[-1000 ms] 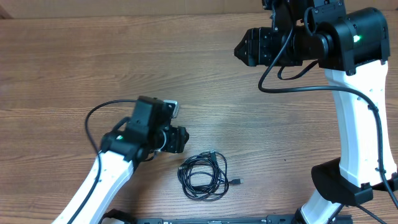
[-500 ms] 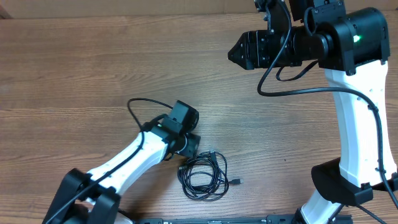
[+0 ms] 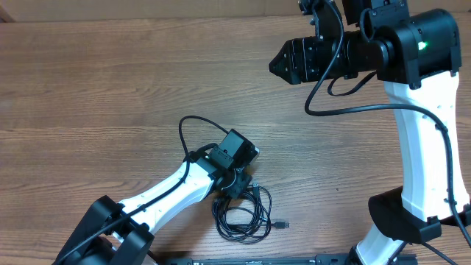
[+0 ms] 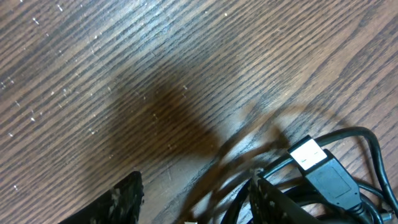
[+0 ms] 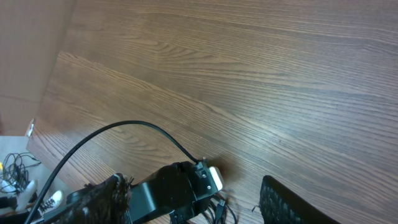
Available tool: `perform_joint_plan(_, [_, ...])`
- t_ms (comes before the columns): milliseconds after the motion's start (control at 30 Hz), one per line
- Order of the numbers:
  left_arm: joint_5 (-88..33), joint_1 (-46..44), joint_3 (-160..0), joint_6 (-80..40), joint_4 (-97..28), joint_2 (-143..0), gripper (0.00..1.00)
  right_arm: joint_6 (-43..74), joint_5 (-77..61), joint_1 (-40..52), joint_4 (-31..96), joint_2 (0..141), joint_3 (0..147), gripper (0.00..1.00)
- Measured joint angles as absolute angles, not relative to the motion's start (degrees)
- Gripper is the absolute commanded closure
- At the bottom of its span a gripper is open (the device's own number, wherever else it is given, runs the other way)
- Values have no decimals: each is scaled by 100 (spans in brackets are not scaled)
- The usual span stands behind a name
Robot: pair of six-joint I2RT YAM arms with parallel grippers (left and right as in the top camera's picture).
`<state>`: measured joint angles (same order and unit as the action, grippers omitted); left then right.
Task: Untangle cables
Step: 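Grasp the cable bundle near the USB plug with the left gripper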
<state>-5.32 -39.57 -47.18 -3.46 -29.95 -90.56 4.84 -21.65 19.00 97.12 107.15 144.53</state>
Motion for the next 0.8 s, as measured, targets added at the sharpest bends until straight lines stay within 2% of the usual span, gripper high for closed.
perform_joint_plan(233, [-908, -3957, -4991, -123, -3212, -9056, 47, 464, -2165, 1900, 9712, 10715, 14453, 33])
perform_joint_plan(567, [-1177, -4025, -5826, 620, -4281, -9056, 64, 447, -2165, 1900, 9714, 10715, 14451, 32])
perform_joint_plan(800, [-895, -4119, -5798, 816, -4794, -9056, 60, 447, -2165, 1900, 9714, 10715, 14453, 32])
